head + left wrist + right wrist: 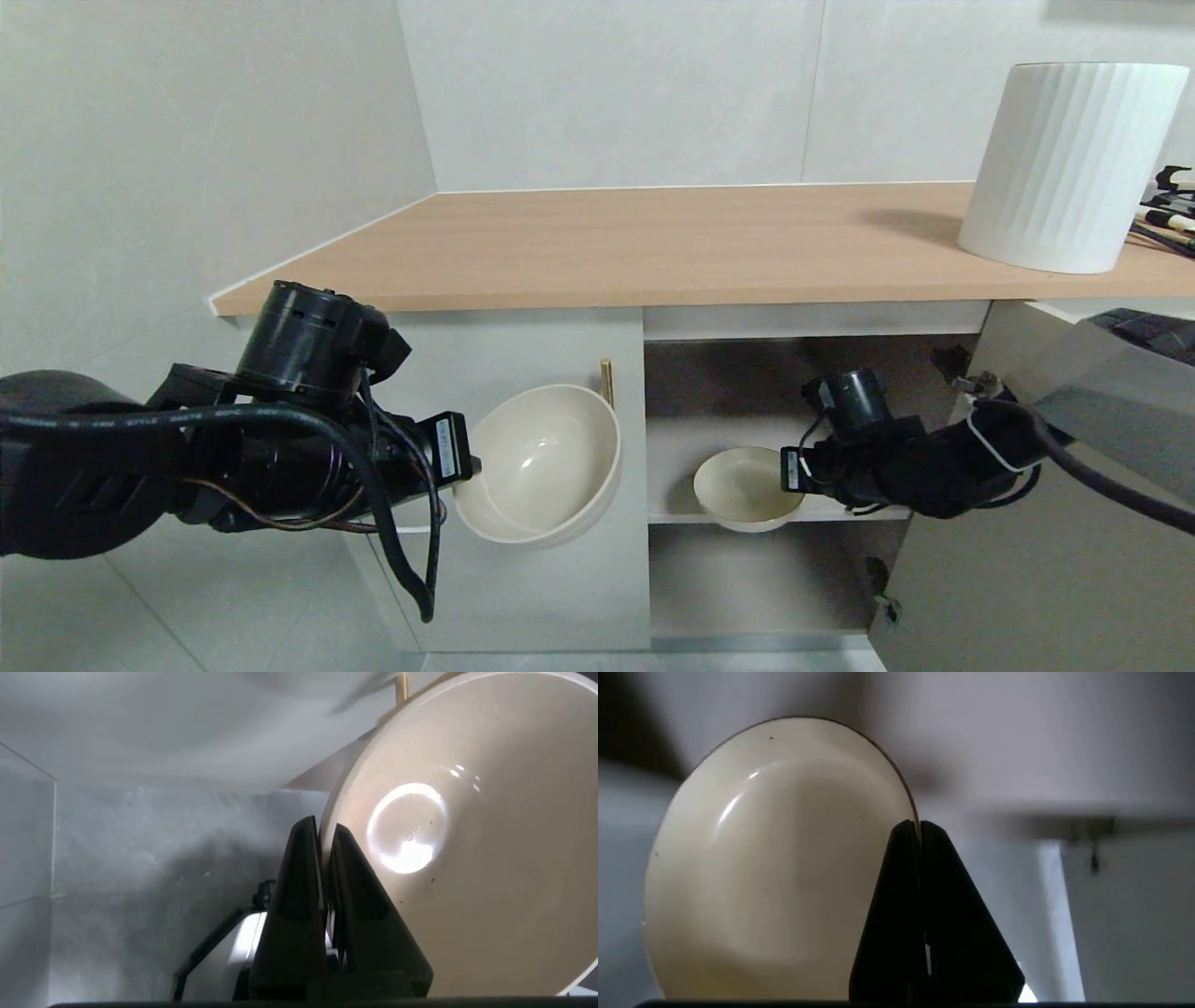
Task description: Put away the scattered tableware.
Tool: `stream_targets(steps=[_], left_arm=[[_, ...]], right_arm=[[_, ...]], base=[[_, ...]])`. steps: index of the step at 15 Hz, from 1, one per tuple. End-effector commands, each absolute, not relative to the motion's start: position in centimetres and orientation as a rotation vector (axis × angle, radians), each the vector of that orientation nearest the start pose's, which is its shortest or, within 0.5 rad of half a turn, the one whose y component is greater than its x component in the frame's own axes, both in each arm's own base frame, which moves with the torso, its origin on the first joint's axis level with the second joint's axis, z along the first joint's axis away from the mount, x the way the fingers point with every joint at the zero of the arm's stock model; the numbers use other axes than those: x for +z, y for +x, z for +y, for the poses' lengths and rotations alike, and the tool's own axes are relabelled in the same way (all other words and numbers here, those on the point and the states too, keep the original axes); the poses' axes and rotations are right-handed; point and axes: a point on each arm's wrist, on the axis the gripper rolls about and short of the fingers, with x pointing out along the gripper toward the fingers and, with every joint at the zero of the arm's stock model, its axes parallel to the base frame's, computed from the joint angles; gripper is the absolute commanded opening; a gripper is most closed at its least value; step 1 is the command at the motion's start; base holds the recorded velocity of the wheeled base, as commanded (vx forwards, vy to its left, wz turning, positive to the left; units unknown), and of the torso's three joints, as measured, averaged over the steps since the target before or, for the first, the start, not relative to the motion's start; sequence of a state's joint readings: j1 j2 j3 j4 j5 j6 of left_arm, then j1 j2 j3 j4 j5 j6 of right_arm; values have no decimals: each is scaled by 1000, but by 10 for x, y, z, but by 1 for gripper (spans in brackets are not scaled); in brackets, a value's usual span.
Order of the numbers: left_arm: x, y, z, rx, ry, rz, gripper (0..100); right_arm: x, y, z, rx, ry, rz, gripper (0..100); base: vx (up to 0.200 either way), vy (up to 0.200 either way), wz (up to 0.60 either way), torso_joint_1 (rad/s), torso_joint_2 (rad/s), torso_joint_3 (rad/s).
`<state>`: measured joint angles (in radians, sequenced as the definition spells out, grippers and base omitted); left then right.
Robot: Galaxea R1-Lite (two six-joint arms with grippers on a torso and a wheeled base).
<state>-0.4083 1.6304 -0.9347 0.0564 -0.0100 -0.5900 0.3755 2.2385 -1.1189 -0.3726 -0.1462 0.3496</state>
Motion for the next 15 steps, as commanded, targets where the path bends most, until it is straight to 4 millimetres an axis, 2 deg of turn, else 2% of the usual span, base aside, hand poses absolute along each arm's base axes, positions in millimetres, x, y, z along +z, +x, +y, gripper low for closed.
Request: stream_targets(steps=[1, 2, 4, 9, 12, 15], left_arm=[[175, 252, -110, -167, -403, 834, 0], [175, 252, -111, -170, -402, 835, 0], [175, 252, -111, -169, -402, 833, 0], [174, 251, -115, -181, -395, 842, 0], [173, 250, -116, -184, -393, 844, 0], [174, 249, -119, -194, -389, 845, 0]], right_arm=[[23, 403, 145, 52, 130, 771, 0], [20, 409, 147, 42, 127, 778, 0], [-1, 419, 147, 5, 116, 796, 0], [-15, 433, 133, -95, 116, 756, 0], [-27, 442, 133, -135, 101, 723, 0], [-30, 448, 134, -161, 103, 702, 0]], base=[[0, 0, 0, 0, 0, 0], [0, 0, 0, 0, 0, 0], [0, 0, 0, 0, 0, 0], [0, 0, 0, 0, 0, 0], [0, 0, 0, 0, 0, 0], [0, 0, 0, 0, 0, 0]])
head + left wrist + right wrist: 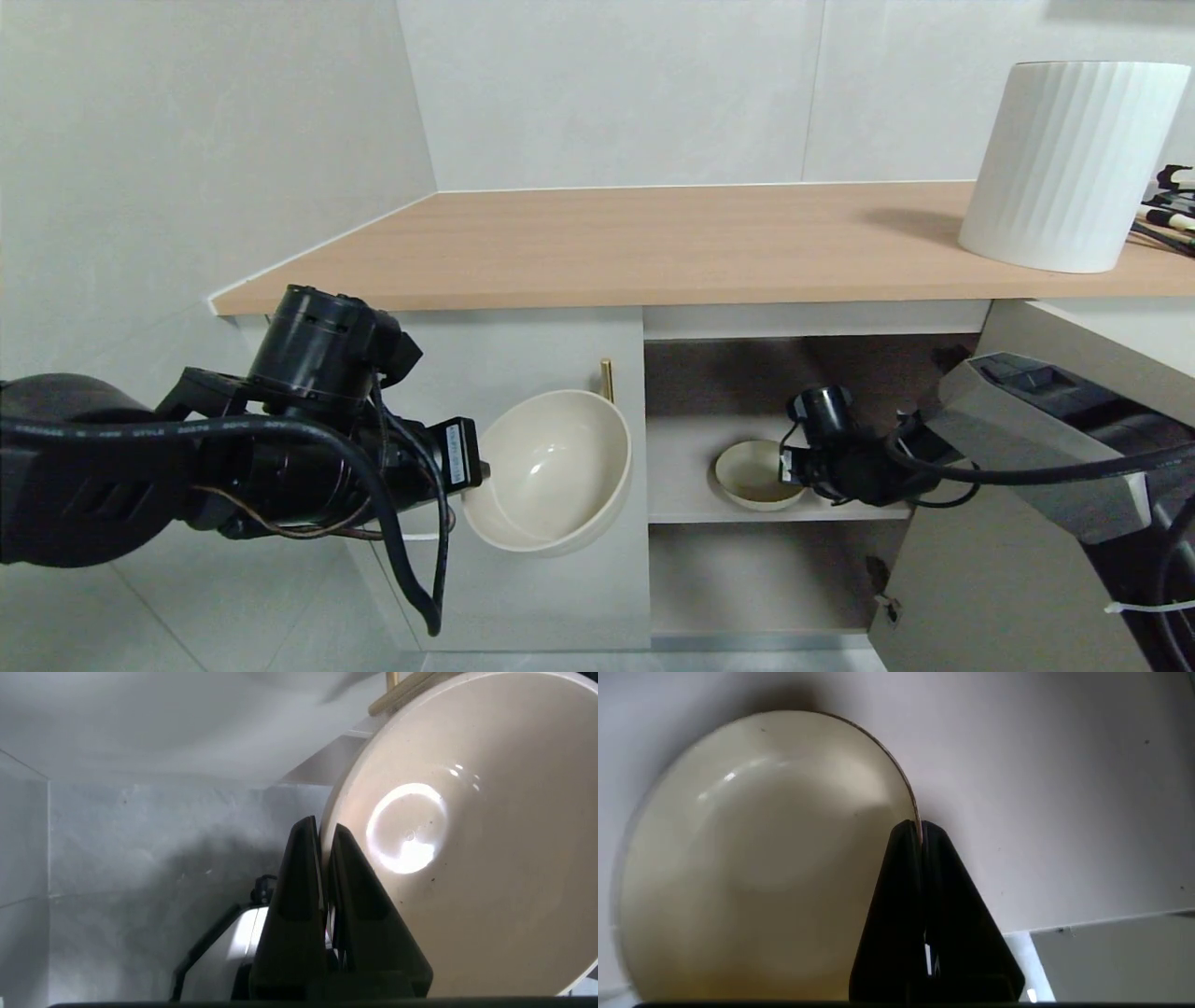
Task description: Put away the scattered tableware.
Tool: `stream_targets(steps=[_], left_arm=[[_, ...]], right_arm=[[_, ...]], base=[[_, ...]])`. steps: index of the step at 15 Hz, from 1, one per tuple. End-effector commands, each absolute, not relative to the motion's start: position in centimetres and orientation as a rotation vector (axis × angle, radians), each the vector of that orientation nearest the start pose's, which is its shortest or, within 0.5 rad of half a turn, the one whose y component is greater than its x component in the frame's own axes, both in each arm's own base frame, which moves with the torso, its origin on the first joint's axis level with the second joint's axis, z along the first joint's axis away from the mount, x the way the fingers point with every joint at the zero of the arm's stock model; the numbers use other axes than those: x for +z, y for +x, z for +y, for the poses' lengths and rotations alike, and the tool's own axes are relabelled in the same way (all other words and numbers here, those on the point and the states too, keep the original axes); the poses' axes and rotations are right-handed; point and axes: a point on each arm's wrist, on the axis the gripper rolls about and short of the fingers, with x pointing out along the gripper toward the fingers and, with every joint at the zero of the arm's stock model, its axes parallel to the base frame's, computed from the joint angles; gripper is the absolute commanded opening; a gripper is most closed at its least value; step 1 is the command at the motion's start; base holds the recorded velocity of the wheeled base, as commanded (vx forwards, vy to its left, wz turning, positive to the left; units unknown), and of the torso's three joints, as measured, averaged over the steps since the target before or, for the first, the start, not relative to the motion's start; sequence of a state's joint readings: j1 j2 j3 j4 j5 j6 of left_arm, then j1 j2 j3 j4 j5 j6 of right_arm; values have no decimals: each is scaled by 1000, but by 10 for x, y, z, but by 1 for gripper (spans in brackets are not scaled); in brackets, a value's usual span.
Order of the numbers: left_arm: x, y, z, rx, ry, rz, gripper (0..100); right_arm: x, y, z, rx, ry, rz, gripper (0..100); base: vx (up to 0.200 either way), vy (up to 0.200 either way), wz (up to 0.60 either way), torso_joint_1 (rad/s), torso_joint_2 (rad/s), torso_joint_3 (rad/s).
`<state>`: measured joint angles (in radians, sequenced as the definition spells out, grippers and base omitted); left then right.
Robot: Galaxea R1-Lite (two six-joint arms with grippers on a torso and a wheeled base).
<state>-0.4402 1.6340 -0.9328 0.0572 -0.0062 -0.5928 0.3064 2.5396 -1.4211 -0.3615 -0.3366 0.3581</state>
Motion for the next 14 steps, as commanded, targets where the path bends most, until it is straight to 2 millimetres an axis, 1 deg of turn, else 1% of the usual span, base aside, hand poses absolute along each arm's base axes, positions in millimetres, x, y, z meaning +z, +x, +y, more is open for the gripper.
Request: stream_targets(steps=[1, 4, 6, 11, 14], left_arm=[[172, 249, -119, -193, -388, 849, 0], [171, 250, -120, -188, -387, 854, 0], [170, 251, -120, -189, -387, 856, 0], [170, 251, -120, -187, -386, 857, 0], [170, 251, -120, -187, -388, 857, 0]], right_arm=[[-31, 451, 132, -168, 107, 697, 0], [-33, 461, 125, -211, 111, 670, 0], [-31, 462, 125, -213, 114, 663, 0], [-30, 460, 124, -214, 111, 670, 0], [-29, 454, 126, -207, 104, 682, 0]], base=[[0, 0, 0, 0, 0, 0], [0, 0, 0, 0, 0, 0], [0, 0, 0, 0, 0, 0], [0, 0, 0, 0, 0, 0], [0, 0, 0, 0, 0, 0]])
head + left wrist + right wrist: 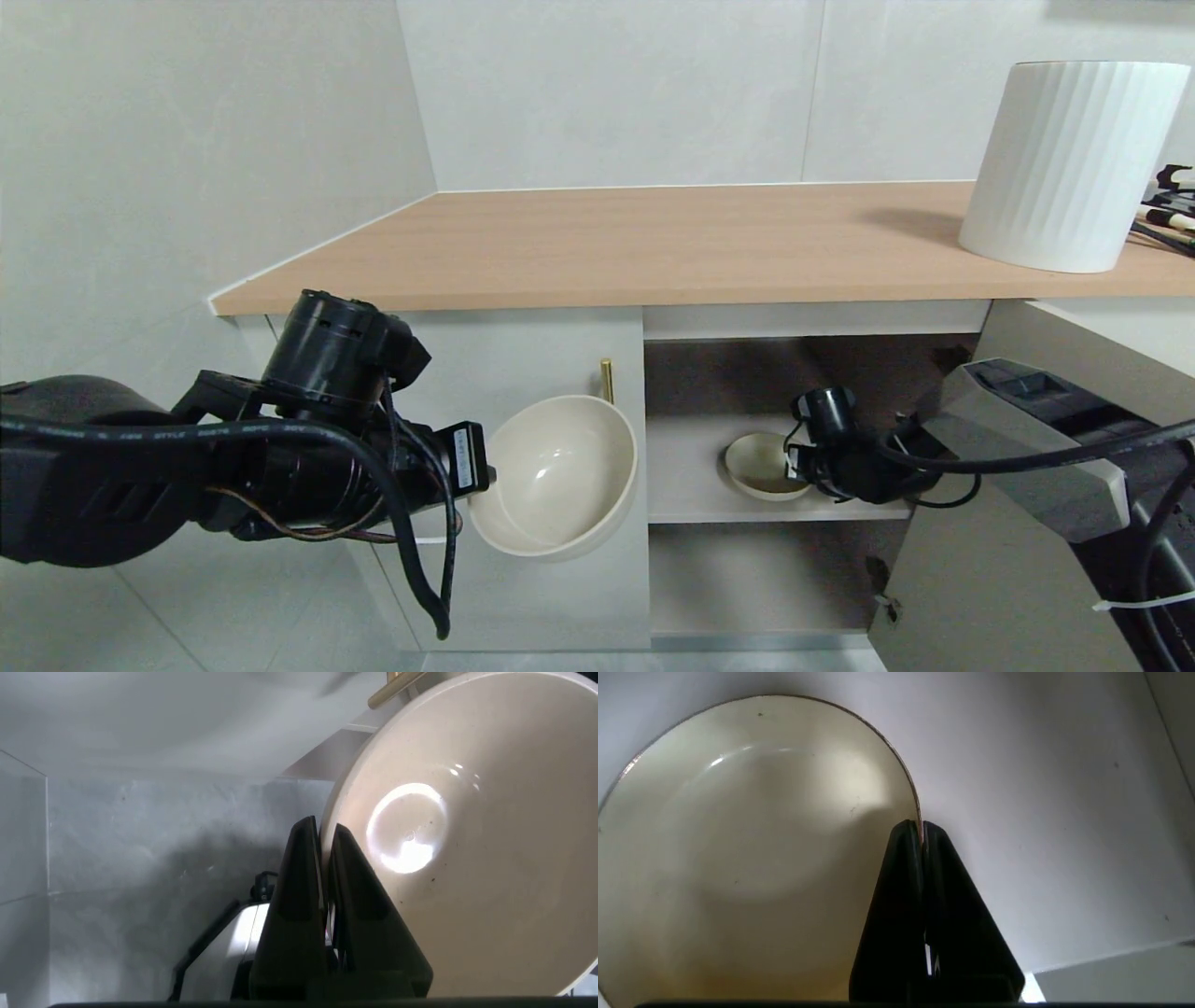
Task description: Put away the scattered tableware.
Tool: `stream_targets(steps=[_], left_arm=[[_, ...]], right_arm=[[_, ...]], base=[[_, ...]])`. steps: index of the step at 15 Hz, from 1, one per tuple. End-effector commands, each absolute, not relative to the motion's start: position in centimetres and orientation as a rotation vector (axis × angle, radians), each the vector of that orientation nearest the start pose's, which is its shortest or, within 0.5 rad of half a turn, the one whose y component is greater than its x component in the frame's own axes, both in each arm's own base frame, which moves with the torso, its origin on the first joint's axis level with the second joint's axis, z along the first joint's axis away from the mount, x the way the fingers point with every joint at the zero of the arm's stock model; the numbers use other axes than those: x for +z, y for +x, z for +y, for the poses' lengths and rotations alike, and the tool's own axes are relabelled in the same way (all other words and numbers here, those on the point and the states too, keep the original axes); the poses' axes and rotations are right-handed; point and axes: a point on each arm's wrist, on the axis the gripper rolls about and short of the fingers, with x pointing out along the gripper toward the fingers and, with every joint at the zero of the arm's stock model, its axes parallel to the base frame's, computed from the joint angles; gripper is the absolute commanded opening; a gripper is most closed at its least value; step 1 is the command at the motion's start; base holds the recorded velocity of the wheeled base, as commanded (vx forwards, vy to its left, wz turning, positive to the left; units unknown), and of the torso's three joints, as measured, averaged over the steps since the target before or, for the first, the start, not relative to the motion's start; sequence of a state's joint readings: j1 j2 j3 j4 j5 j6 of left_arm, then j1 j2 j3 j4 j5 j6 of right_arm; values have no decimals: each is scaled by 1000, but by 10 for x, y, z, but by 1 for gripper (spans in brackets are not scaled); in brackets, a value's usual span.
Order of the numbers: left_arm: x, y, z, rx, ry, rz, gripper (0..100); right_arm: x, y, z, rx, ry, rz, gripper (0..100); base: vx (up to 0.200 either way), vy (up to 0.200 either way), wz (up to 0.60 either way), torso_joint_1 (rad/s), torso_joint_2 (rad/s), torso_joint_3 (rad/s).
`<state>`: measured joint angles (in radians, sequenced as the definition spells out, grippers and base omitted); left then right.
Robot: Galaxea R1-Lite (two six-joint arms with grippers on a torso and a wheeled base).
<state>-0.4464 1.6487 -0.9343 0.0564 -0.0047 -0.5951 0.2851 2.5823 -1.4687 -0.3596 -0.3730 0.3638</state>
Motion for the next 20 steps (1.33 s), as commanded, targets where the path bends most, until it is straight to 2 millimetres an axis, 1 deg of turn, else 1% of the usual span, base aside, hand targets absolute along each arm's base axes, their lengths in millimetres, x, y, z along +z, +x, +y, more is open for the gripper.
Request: stream_targets(steps=[1, 4, 5, 8, 10, 11, 12, 13, 14, 17, 18, 20], left_arm=[[170, 251, -120, -187, -386, 857, 0], [170, 251, -120, -187, -386, 857, 0], [170, 251, -120, -187, -386, 857, 0], [168, 252, -121, -186, -384, 865, 0], [164, 255, -122, -182, -381, 875, 0], [162, 257, -123, -180, -379, 882, 0], [159, 260, -126, -184, -374, 894, 0], [156, 261, -129, -188, -368, 903, 0], [144, 265, -138, -183, -344, 940, 0], [125, 266, -156, -179, -284, 989, 0], [119, 266, -161, -168, -258, 998, 0], [108, 265, -170, -142, -209, 1011, 0]], right_arm=[[-30, 453, 127, -205, 103, 685, 0], [-30, 453, 127, -203, 101, 687, 0], [-30, 453, 127, -203, 102, 687, 100], [-25, 451, 127, -204, 109, 681, 100], [-15, 445, 126, -200, 112, 680, 100], [-1, 436, 127, -189, 119, 674, 100], [10, 423, 130, -165, 125, 681, 100], [17, 415, 132, -153, 124, 686, 100], [36, 386, 139, -98, 110, 706, 100], [85, 334, 150, 101, 138, 706, 100], [98, 308, 155, 185, 133, 721, 100], [130, 270, 162, 309, 113, 726, 100]], base=[[0, 0, 0, 0, 0, 0], [0, 0, 0, 0, 0, 0], [0, 0, 0, 0, 0, 0], [0, 0, 0, 0, 0, 0], [0, 0, 0, 0, 0, 0], [0, 0, 0, 0, 0, 0], [0, 0, 0, 0, 0, 0], [0, 0, 0, 0, 0, 0], [0, 0, 0, 0, 0, 0], [0, 0, 0, 0, 0, 0], [0, 0, 0, 0, 0, 0], [0, 0, 0, 0, 0, 0]])
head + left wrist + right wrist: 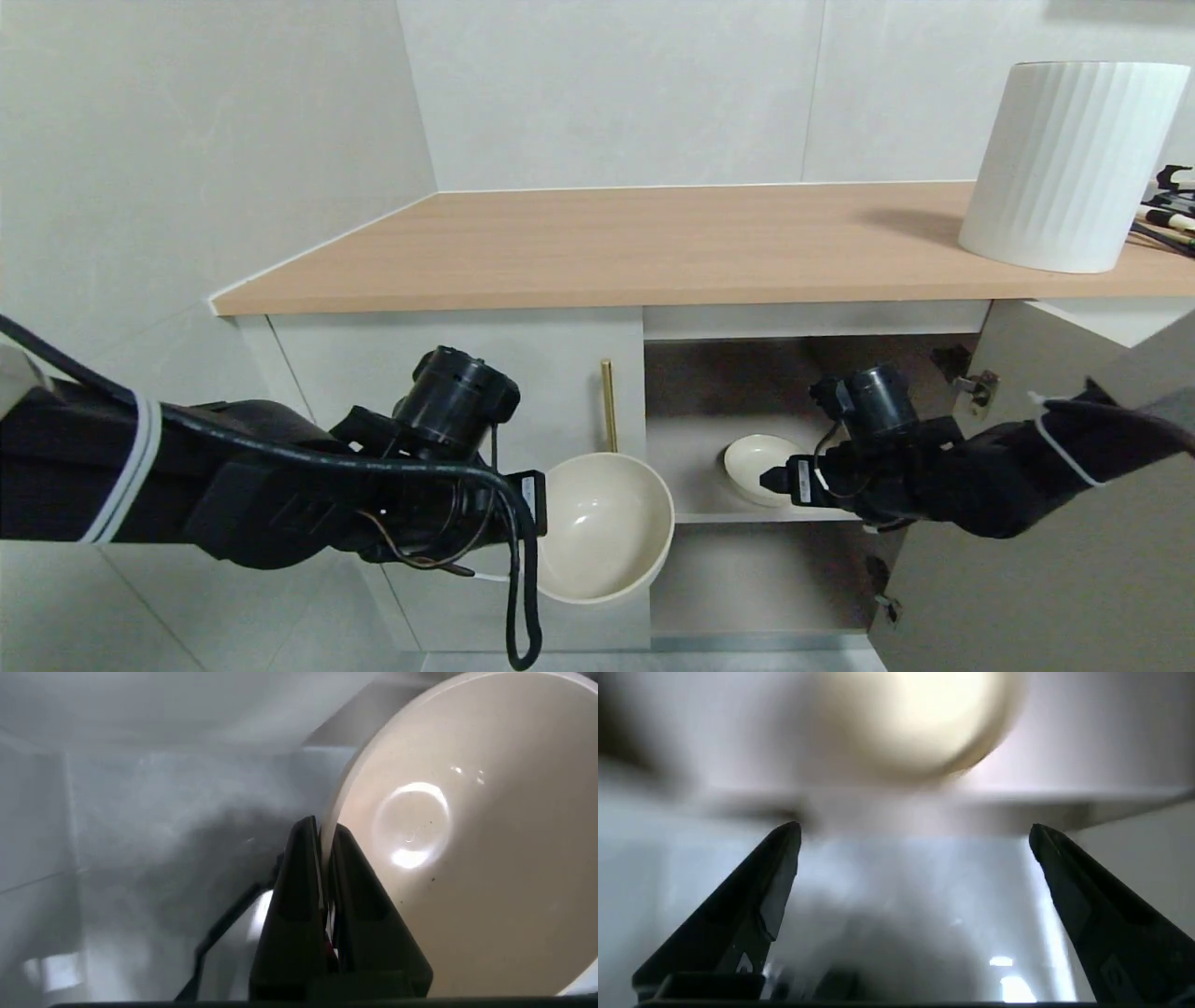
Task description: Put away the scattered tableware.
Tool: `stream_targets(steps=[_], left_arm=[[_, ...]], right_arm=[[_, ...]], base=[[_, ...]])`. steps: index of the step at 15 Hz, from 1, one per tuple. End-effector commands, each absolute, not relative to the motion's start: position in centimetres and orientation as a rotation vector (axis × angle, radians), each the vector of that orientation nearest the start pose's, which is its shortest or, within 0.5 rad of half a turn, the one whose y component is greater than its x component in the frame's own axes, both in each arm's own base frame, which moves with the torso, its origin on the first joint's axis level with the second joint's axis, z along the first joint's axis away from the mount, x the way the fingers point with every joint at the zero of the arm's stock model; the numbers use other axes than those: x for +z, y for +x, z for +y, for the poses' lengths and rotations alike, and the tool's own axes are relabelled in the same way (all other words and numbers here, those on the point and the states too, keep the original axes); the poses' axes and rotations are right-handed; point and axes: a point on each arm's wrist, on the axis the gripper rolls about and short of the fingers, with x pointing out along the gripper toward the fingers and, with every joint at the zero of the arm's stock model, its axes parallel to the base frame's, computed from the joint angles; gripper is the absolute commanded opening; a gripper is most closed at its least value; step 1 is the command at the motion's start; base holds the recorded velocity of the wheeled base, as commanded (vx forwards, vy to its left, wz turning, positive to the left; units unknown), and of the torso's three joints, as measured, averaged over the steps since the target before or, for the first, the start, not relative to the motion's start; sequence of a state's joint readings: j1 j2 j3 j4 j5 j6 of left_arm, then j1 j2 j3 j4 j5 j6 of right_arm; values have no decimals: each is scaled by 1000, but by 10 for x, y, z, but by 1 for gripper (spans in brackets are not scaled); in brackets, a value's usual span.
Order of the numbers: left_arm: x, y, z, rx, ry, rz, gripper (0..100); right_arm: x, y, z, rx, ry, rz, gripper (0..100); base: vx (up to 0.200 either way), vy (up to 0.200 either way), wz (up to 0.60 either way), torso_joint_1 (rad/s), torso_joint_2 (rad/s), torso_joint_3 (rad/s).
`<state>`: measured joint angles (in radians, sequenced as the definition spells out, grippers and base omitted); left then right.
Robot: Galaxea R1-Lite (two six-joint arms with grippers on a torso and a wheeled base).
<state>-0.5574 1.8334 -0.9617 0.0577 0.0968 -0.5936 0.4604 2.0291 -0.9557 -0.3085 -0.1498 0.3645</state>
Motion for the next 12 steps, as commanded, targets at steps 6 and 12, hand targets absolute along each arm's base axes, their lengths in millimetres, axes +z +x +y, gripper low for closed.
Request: stream_targets(steps=[6, 12], left_arm=[[89, 254, -192, -133, -105, 1036, 0], [99, 245, -197, -170, -108, 1012, 0]], right_arm=[[149, 214, 198, 587, 52, 826, 100], [121, 227, 227, 515, -16, 860, 100]], base=[[0, 0, 0, 0, 0, 0], [0, 0, 0, 0, 0, 0]])
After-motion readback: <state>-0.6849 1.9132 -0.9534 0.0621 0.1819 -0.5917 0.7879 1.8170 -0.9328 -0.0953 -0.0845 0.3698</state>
